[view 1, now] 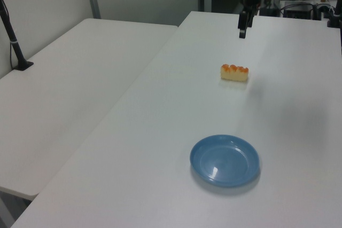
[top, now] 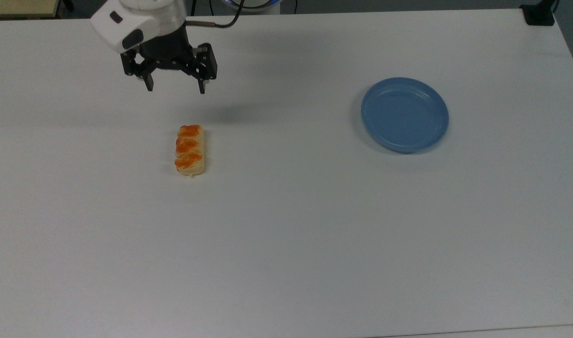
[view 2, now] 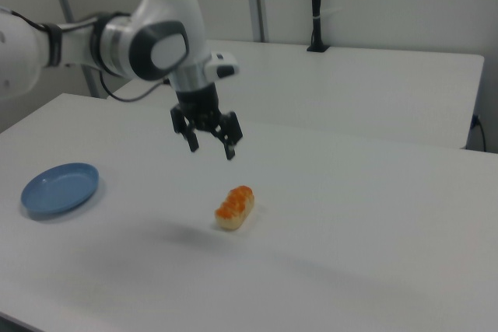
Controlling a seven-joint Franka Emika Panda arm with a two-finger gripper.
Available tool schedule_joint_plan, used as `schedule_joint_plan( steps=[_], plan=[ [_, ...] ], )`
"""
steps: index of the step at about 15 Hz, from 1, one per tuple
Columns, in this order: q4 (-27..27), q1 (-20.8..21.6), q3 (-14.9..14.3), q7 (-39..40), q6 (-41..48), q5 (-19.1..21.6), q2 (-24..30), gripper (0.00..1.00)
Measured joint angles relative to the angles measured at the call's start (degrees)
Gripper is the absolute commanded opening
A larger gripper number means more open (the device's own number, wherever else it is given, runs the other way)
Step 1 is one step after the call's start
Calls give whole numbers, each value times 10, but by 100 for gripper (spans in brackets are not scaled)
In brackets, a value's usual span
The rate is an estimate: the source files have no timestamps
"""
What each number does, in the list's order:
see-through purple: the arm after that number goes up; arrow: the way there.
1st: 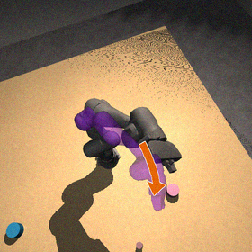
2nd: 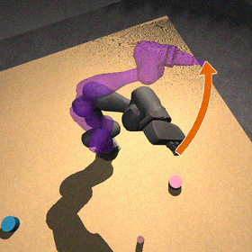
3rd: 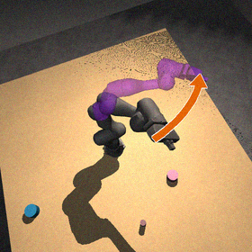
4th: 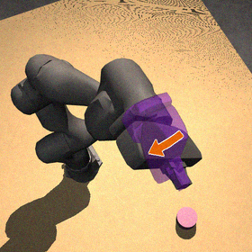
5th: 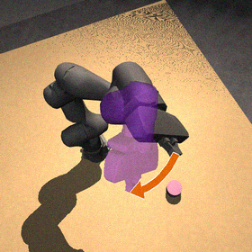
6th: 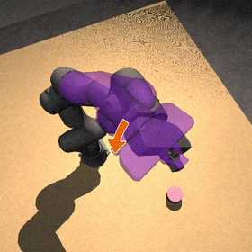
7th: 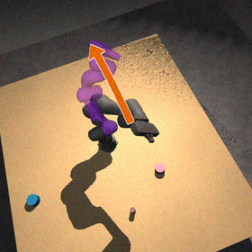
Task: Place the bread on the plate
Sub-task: 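Move the open gripper over the orange-topped bread roll and lower, then close the gripper on the bread roll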
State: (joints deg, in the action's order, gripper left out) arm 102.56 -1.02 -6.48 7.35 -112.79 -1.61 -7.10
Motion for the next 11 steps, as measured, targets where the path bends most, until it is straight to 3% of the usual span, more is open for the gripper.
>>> schedule_joint_plan(
  steps=[11],
  plan=[
    [12, -10, 1, 0, -134, -27, -140, 100]
  ],
)
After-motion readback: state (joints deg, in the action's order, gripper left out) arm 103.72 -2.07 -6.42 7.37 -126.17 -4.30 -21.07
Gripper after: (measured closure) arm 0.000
